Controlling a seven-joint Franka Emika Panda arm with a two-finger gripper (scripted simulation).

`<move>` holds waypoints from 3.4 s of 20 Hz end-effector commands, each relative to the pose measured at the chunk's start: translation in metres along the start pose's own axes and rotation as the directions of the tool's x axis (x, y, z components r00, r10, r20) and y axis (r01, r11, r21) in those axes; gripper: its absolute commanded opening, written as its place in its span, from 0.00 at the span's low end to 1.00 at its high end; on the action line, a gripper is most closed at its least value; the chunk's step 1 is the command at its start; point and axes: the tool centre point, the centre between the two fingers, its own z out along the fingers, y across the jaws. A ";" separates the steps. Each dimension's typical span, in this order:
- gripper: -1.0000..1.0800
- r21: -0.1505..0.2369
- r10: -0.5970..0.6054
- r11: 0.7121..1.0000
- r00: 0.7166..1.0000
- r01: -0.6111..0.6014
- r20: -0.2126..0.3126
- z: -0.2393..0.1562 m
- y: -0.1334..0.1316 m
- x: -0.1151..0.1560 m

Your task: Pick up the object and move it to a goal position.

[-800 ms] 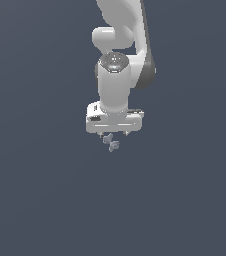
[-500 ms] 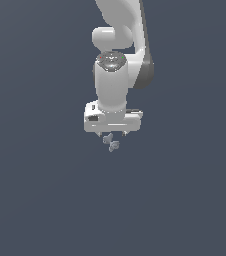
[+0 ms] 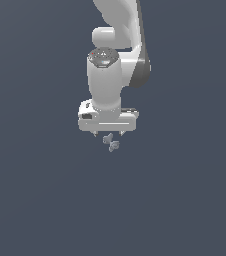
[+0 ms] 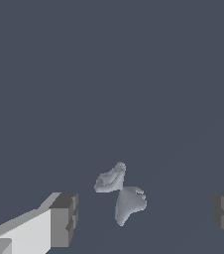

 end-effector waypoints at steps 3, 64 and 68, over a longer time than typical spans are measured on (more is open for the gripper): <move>0.96 -0.001 -0.016 1.000 1.000 0.016 0.001 0.003 0.000 -0.001; 0.00 0.007 -0.574 0.819 0.818 0.574 0.029 0.147 -0.006 -0.063; 0.00 0.007 -0.574 0.819 0.818 0.574 0.029 0.147 -0.006 -0.063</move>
